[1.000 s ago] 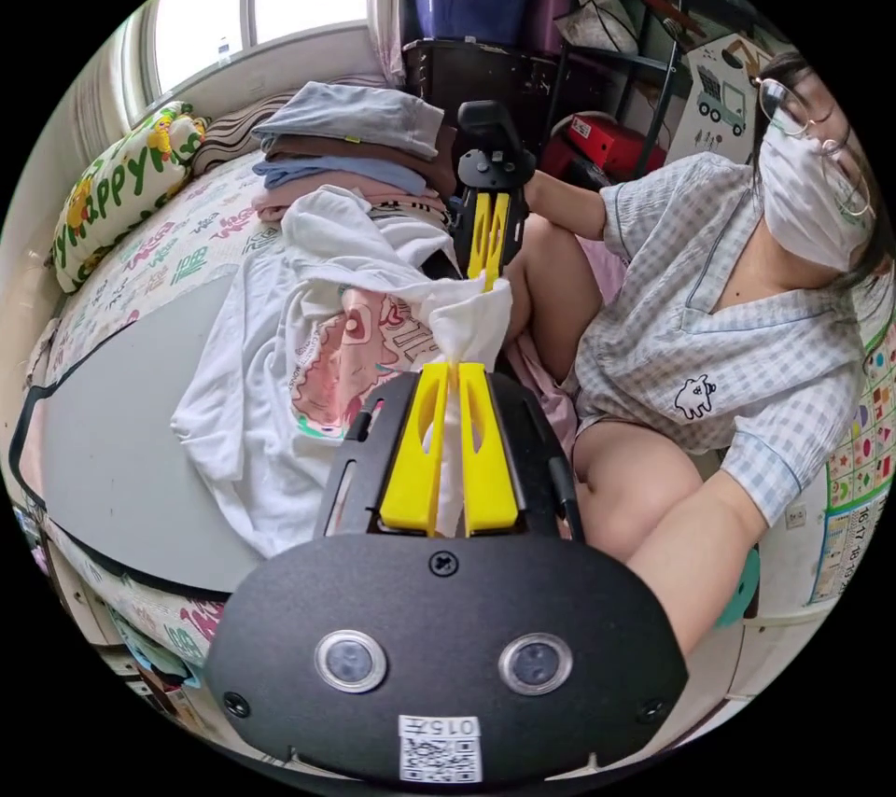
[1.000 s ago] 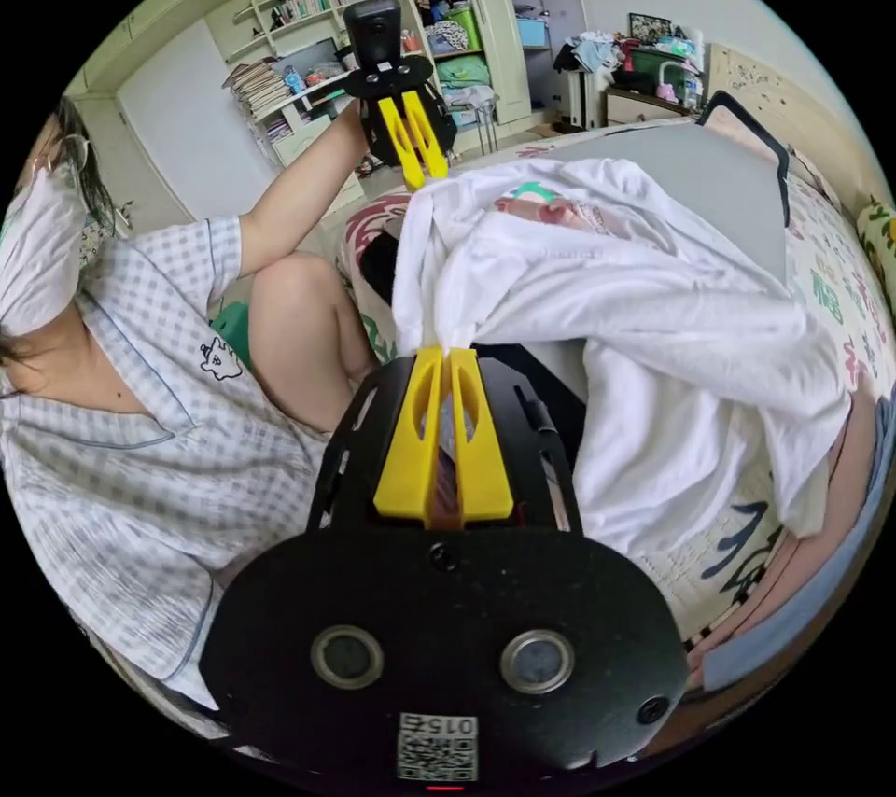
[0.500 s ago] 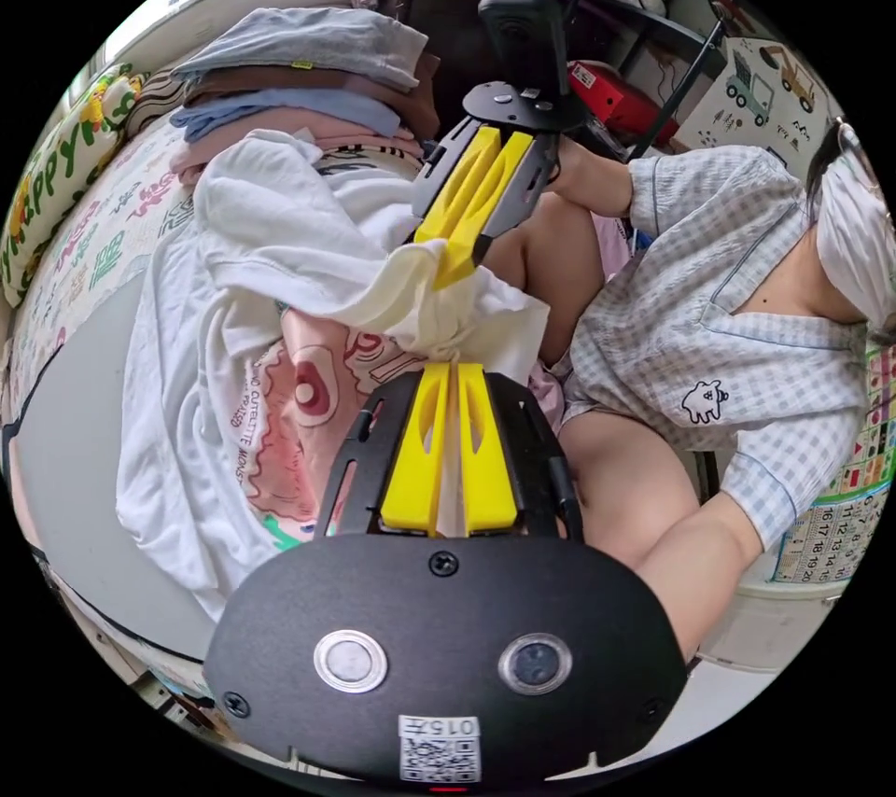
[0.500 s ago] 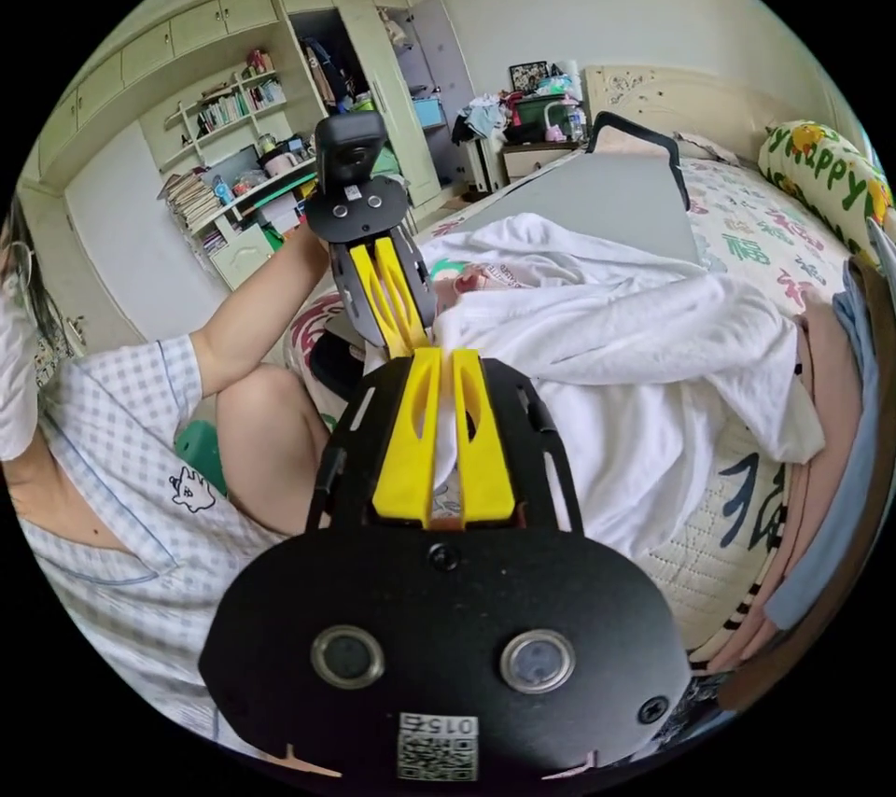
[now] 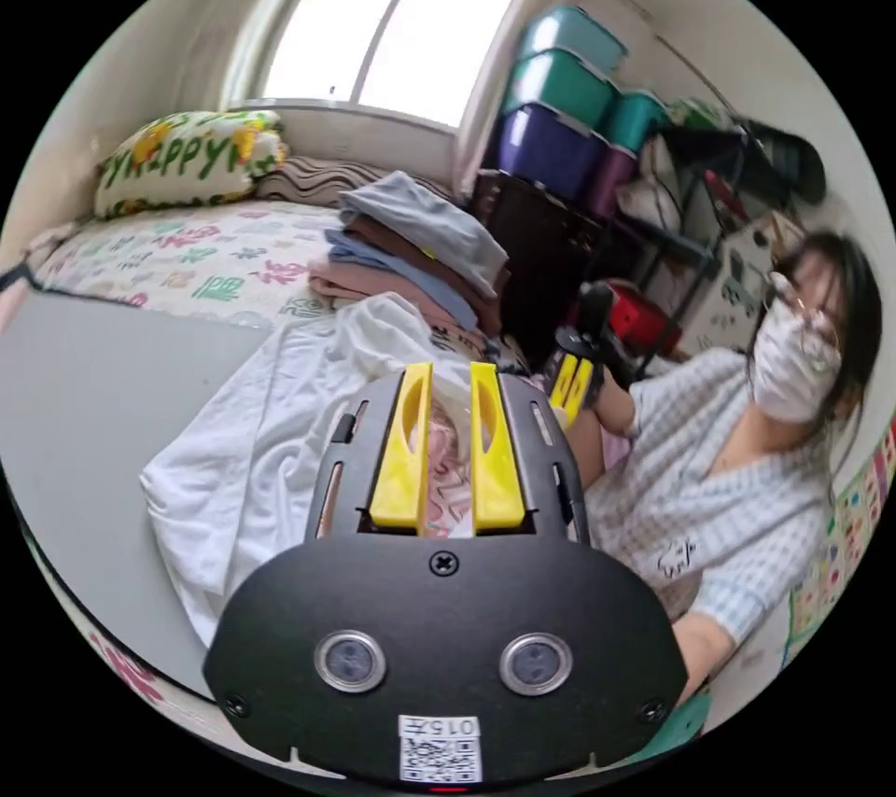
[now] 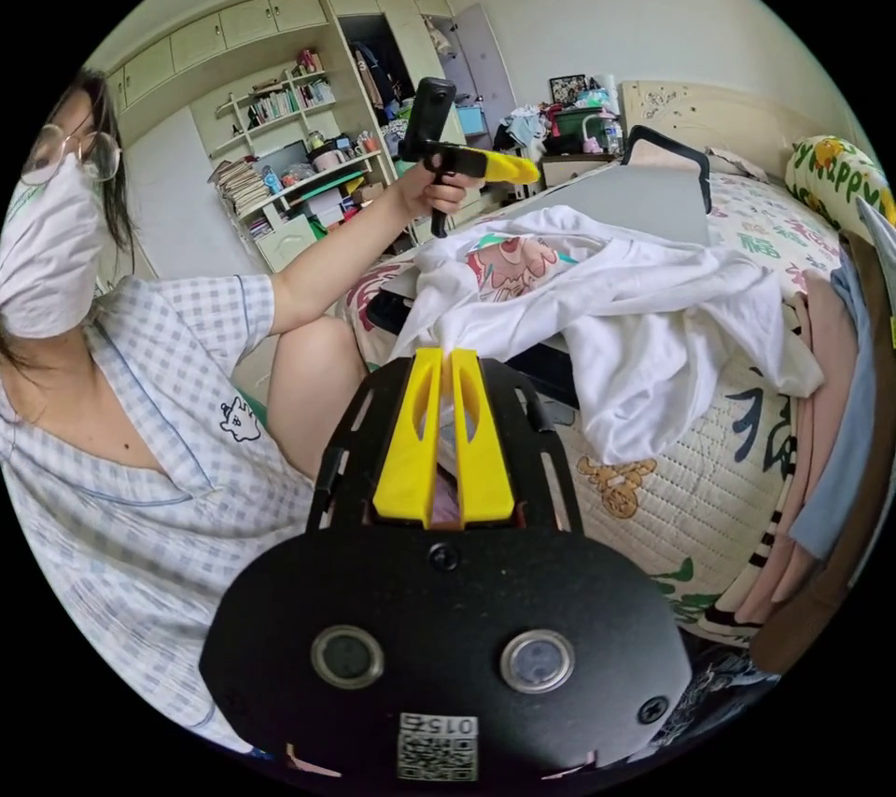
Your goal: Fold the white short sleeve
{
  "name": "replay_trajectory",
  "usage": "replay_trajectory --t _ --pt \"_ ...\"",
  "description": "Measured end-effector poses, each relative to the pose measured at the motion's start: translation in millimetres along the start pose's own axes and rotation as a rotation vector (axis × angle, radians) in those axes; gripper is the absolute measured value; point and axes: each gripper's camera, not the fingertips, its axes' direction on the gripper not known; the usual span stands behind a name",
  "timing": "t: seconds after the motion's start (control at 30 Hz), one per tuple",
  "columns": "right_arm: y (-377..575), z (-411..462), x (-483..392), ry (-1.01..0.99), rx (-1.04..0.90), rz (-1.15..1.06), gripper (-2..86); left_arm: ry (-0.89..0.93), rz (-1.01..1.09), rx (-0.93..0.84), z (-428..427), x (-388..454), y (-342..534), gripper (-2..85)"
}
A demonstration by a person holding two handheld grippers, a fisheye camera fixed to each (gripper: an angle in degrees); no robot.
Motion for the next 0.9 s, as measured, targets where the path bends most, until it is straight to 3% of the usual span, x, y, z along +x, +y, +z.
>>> replay_trajectory --t 0.1,0.23,0.4,0.53,0.7,0.8,0.9 --pt "6 -4 -4 0.007 -0.014 -0.027 0.1 -0.097 -0.054 -0.038 34 -2 10 8.0" --pt "17 -13 -9 0.029 -0.021 -0.047 0.1 -0.323 -0.001 -0.234 99 19 22 11.0" --pt "33 -30 -5 0.01 0.003 -0.017 0.1 -0.345 0.042 -0.194 126 42 45 9.2" --pt "47 -46 -2 0.006 0.03 0.011 0.1 -0.503 0.028 -0.16 136 60 75 2.2" --pt "62 -74 0 0.133 0.107 0.09 -0.2 -0.613 0.016 -0.001 119 96 111 0.3" --pt "65 -102 6 0.281 0.178 0.199 -0.2 -0.64 -0.049 0.227 76 130 132 -0.1" --pt "55 -154 -17 0.333 0.376 0.174 -0.2 -0.63 -0.125 0.5 19 172 156 -0.4"
